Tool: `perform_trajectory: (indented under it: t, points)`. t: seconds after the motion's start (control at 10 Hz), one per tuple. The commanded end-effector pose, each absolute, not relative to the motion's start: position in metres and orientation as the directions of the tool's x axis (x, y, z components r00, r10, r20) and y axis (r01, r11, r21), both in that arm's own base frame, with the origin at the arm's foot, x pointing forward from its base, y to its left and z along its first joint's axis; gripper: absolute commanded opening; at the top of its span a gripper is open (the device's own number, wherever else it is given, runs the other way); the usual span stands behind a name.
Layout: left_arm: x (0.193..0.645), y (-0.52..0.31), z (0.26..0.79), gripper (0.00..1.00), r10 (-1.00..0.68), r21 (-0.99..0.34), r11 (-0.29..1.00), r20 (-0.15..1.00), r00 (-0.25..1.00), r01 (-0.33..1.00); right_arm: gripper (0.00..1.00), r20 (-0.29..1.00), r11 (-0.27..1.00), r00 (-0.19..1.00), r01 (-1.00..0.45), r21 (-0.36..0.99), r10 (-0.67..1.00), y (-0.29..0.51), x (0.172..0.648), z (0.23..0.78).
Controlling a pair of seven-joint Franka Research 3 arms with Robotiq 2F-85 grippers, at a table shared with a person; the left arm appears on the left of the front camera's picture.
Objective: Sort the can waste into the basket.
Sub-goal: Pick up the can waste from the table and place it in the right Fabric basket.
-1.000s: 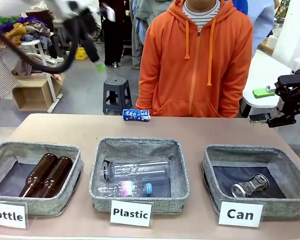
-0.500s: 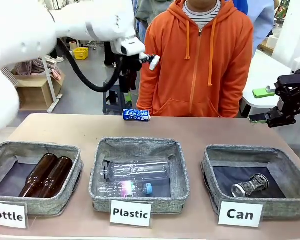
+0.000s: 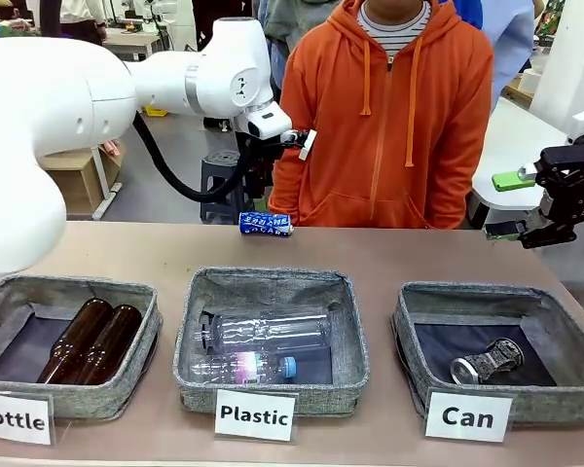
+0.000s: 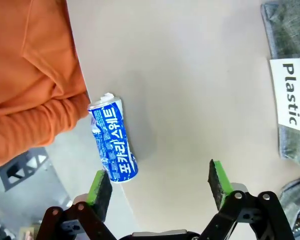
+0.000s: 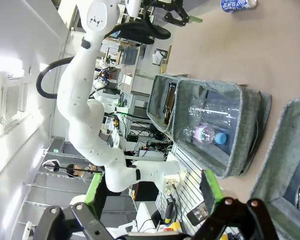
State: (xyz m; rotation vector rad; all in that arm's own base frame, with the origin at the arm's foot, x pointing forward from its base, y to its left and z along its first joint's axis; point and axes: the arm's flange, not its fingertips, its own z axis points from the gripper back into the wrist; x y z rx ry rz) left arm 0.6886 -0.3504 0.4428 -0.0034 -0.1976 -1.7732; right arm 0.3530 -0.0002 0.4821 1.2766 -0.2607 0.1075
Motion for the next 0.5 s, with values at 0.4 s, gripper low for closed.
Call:
perform_trajectory:
  t: [0.4]
  points:
    - [0.707, -0.357, 0.43, 1.0, -0.963, 0.15, -0.244, 0.078, -0.258, 0.958, 1.0, 0.253, 0.268, 0.964, -0.224, 0.937, -0.081, 0.001, 0.352, 0.484]
